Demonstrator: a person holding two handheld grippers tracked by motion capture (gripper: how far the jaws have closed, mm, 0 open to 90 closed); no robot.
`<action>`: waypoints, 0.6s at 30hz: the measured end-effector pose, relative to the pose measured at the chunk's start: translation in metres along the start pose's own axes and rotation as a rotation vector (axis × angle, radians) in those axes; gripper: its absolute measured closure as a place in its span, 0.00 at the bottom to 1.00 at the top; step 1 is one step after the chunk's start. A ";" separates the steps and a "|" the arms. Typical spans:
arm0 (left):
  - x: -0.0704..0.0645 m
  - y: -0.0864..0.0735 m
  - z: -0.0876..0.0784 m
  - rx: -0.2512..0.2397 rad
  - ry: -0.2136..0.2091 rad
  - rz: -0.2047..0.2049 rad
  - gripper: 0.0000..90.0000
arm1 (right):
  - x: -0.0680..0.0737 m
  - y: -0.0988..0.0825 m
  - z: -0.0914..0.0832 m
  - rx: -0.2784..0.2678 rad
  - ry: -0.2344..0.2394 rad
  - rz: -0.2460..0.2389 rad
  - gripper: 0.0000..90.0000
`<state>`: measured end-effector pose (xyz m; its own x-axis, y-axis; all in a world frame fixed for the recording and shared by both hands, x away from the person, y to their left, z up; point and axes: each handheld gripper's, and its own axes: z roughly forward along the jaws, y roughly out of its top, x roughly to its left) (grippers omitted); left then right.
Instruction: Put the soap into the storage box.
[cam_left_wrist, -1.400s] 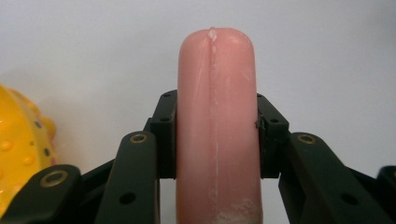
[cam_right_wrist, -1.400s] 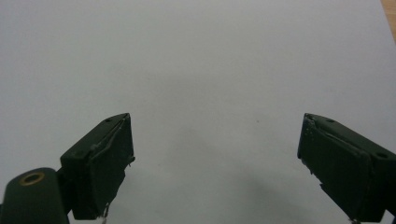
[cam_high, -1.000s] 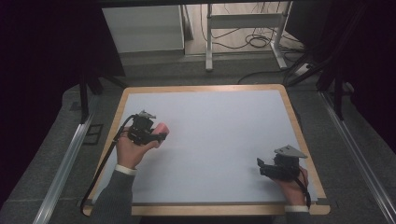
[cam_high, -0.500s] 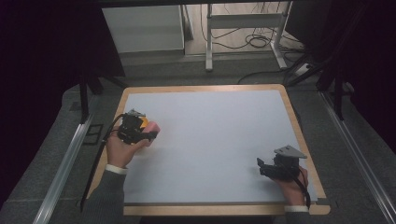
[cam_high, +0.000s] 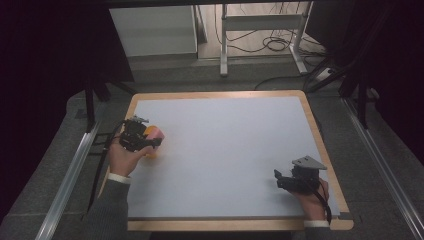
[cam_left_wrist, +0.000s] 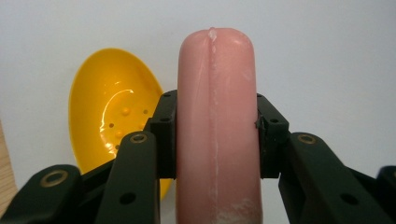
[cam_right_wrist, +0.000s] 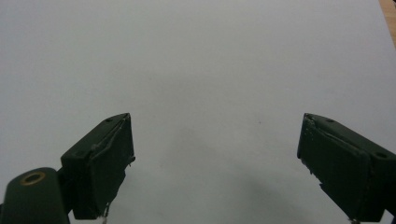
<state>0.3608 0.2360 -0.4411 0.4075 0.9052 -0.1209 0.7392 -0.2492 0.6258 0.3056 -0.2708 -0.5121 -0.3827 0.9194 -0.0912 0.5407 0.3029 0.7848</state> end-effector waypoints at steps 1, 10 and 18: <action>0.001 0.000 0.000 0.005 -0.001 0.001 0.67 | 0.000 0.000 0.000 0.000 0.000 0.000 0.12; 0.012 0.004 0.006 0.017 0.024 -0.024 0.67 | -0.001 0.000 0.000 0.001 0.002 0.001 0.12; 0.022 0.007 0.011 0.019 0.043 -0.046 0.67 | -0.001 0.000 -0.001 -0.002 0.000 0.004 0.12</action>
<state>0.3807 0.2506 -0.4477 0.3494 0.9298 -0.1155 0.7666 -0.2128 0.6058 0.3056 -0.2722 -0.5111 -0.3809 0.9204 -0.0882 0.5402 0.2989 0.7866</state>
